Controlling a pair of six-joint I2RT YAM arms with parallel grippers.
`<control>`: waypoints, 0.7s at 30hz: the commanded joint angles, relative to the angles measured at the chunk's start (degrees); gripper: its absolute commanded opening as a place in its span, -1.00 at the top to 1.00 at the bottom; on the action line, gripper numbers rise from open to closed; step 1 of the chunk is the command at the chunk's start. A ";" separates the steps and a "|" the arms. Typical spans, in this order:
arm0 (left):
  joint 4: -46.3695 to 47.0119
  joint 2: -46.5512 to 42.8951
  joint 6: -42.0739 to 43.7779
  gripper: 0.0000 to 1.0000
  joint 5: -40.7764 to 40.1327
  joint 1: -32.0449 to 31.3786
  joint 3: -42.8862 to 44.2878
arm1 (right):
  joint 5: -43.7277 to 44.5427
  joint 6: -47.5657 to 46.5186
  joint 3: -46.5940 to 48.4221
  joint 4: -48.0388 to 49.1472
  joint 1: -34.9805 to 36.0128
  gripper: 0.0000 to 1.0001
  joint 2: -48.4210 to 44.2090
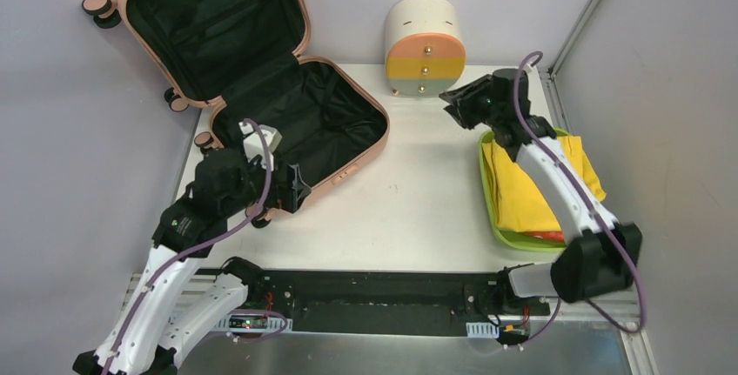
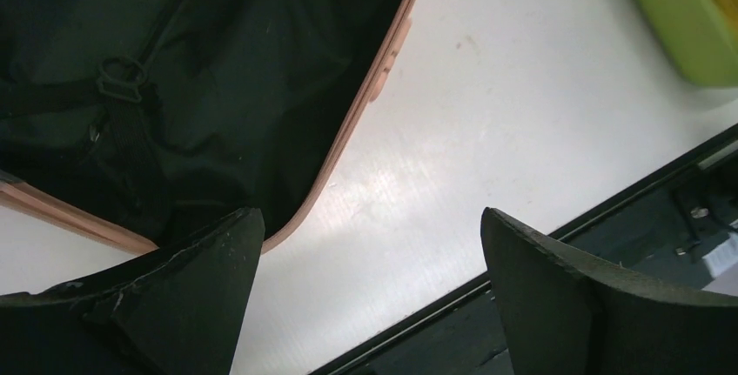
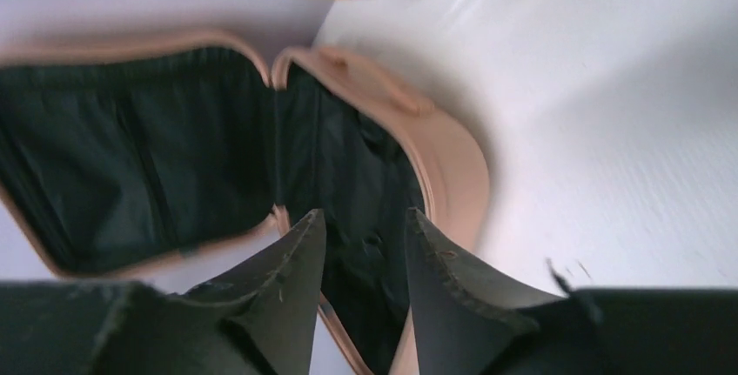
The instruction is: Open, take out, and arrange the luggage
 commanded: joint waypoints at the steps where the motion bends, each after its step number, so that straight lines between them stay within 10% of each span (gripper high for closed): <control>1: 0.90 -1.95 -8.77 -0.98 3.32 -0.67 5.58 | -2.05 -20.24 3.07 -25.71 2.32 0.01 -13.03; 6: 0.90 -1.92 -8.56 -0.98 12.97 -0.67 8.31 | -2.15 -29.35 4.48 -41.30 2.83 -0.95 -25.37; 21: 0.55 -10.33 -12.63 -0.98 14.49 -0.67 0.06 | -0.31 -21.99 -11.06 -43.63 2.83 -0.99 -59.16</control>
